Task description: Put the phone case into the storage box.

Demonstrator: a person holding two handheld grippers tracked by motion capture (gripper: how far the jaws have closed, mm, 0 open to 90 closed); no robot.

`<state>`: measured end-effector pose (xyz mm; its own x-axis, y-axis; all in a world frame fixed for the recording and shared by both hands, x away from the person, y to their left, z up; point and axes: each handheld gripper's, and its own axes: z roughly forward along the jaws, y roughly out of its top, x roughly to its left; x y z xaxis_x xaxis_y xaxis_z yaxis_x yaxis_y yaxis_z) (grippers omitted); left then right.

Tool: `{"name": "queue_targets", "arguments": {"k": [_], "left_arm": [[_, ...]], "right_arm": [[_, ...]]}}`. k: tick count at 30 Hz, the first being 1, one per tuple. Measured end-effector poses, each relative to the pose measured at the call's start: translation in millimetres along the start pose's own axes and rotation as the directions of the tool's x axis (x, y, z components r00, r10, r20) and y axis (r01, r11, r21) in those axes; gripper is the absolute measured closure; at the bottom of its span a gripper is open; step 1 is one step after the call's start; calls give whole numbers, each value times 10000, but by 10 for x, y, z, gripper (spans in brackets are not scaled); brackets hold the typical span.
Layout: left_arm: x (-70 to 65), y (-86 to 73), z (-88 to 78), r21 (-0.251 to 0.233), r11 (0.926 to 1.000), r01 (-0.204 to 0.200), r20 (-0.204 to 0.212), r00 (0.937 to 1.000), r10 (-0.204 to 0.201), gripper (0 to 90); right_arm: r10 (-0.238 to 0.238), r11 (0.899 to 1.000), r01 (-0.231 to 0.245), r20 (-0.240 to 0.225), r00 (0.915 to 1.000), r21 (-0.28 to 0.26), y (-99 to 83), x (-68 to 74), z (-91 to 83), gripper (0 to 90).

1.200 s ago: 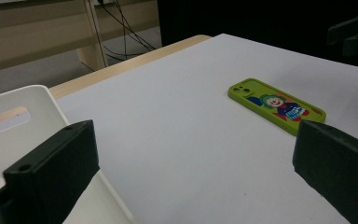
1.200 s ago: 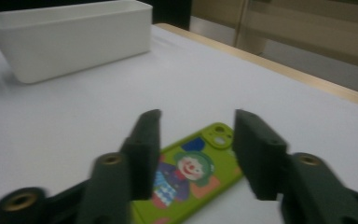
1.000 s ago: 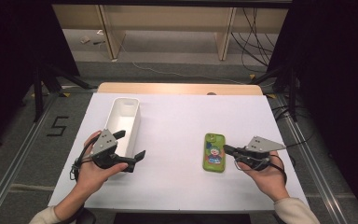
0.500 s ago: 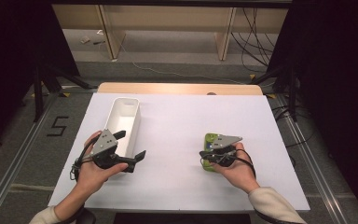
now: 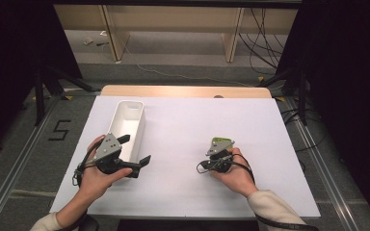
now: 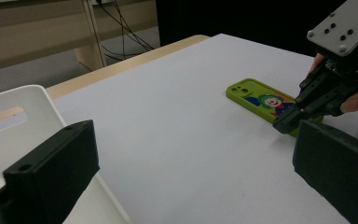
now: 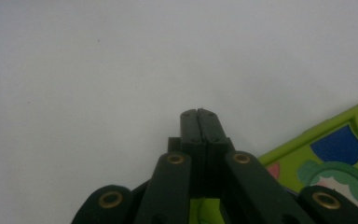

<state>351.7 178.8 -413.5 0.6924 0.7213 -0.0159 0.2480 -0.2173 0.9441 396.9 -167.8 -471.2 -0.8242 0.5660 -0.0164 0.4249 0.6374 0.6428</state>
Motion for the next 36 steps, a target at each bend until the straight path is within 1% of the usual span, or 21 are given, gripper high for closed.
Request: {"name": "queue_targets", "arguments": {"k": [7,9,13,16,18,26,27,30,32,33,36], "left_arm": [[0,-3,1,22,10000,-8,22,10000,8,0],[0,-3,2,24,10000,-8,18,10000,8,0],[-1,-4,1,23,10000,-6,26,10000,6,0],[-2,-5,3,23,10000,7,37,10000,-7,0],[-2,-6,3,31,10000,4,42,10000,-4,0],[-4,-7,1,27,10000,0,46,10000,0,0],[-4,-7,1,29,10000,1,45,10000,-1,0],[-5,-7,2,30,10000,-3,42,10000,3,0],[-7,-8,3,29,10000,6,44,10000,-7,0],[-7,-8,3,22,10000,11,45,10000,-11,0],[-7,-6,2,15,10000,13,45,10000,-13,0]], "right_arm": [[-55,9991,57,-50,10000,426,-18,6,46,900],[0,9984,1,-27,10000,564,-25,12,55,900],[-10,9978,12,-32,10000,670,-32,0,48,900],[175,9972,-171,-60,9998,733,-38,1,38,900],[168,9968,-162,-71,9998,779,-43,-4,29,900],[444,9942,-434,-89,9990,989,-92,-23,-35,900],[391,9946,-382,-77,9992,966,-104,-35,-44,900],[583,9926,-576,-34,9983,1071,-144,-57,-91,900],[576,9928,-570,-24,9983,1056,-157,-69,-99,900],[677,9916,-669,-37,9977,1107,-168,-76,-117,900],[781,9900,-782,51,9969,1176,-195,-98,-146,900]]}}
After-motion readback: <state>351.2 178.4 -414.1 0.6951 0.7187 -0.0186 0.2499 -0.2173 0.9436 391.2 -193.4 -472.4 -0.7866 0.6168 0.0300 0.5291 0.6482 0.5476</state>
